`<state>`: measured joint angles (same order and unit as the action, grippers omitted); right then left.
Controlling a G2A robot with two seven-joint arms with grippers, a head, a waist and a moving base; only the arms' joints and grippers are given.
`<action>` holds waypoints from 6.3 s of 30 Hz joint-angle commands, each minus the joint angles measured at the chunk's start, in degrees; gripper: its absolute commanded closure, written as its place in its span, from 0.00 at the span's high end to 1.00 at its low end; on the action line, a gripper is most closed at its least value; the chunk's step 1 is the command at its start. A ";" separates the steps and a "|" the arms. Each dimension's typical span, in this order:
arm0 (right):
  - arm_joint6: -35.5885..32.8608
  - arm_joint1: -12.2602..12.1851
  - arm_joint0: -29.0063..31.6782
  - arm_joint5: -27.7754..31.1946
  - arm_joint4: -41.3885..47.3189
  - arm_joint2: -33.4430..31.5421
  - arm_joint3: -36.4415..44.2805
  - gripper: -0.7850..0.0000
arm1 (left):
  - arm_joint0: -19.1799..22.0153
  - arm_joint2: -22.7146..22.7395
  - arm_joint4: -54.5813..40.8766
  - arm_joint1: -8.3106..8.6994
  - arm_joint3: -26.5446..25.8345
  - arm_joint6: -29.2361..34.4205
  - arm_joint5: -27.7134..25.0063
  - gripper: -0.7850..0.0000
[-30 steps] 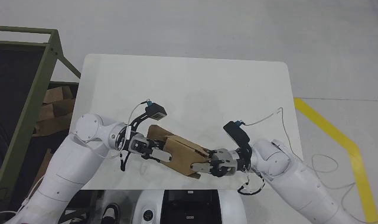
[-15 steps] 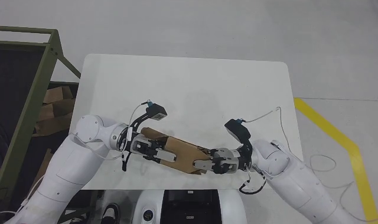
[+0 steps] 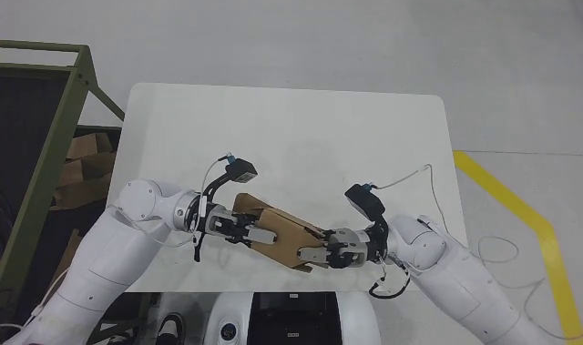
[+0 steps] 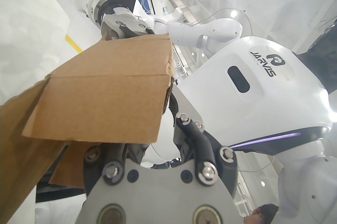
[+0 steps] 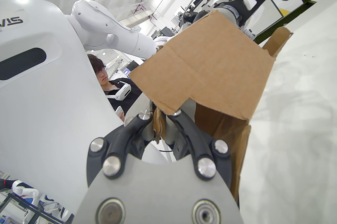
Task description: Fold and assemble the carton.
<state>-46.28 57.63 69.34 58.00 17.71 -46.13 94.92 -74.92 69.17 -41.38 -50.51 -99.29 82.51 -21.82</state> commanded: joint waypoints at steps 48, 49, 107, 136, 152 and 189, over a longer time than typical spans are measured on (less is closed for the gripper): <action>13.47 -2.14 16.26 0.00 -19.25 -16.46 13.47 1.00 | -0.79 2.19 -2.94 3.04 -0.63 -5.89 -5.88 0.00; 13.47 -2.14 16.26 0.00 -19.25 -16.46 13.47 1.00 | -0.79 2.19 -2.94 3.04 -0.63 -5.89 -5.88 0.00; 15.99 -1.85 16.18 -3.26 -10.60 -14.15 15.67 1.00 | -2.99 4.32 2.66 2.01 -3.58 -11.02 -5.71 0.00; 15.66 -0.15 9.97 -7.77 -17.92 -8.86 21.43 1.00 | -2.50 3.44 5.38 1.15 -3.08 -10.36 -4.60 0.00; 15.72 0.77 7.51 -10.01 -19.93 -6.24 21.72 1.00 | -2.37 3.40 5.84 0.82 -3.15 -9.77 -4.50 0.00; 16.46 1.83 5.88 -15.03 -20.01 -5.56 19.82 1.00 | -2.84 4.03 6.42 0.30 -3.56 -9.04 -4.50 0.00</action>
<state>-29.83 59.46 75.18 43.13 -2.39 -51.60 114.79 -77.75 73.18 -34.96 -50.20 -102.82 73.47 -26.36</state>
